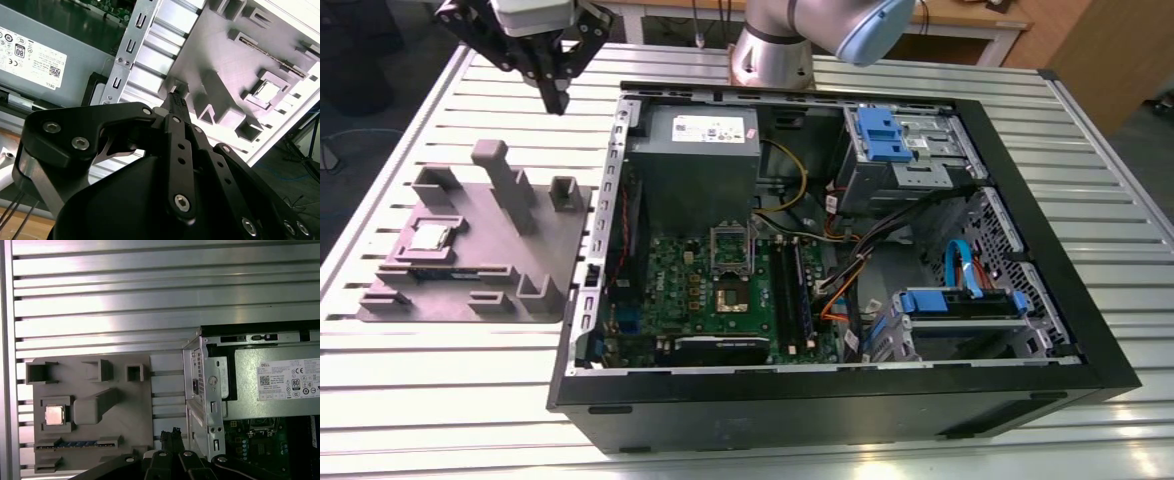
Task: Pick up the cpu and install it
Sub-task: 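Reach for the cpu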
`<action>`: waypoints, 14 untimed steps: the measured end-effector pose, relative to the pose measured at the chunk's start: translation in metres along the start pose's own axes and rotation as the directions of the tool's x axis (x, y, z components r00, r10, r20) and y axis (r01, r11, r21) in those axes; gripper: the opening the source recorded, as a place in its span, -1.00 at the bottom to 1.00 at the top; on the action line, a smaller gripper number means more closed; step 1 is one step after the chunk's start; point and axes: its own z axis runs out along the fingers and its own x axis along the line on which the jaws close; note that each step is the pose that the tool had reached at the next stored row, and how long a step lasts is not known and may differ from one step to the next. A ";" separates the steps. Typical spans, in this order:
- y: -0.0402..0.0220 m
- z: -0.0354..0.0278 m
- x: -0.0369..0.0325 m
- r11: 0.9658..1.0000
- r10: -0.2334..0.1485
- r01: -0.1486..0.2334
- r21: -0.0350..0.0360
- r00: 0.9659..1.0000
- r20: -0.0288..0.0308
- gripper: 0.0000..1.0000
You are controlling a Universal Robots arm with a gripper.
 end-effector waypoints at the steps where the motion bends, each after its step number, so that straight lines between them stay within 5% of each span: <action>1: 0.0000 0.0000 0.0001 1.000 0.000 0.000 0.000 1.000 0.000 -0.80; 14: -0.0002 0.0000 0.0029 1.000 0.000 0.000 0.000 1.000 0.000 -0.80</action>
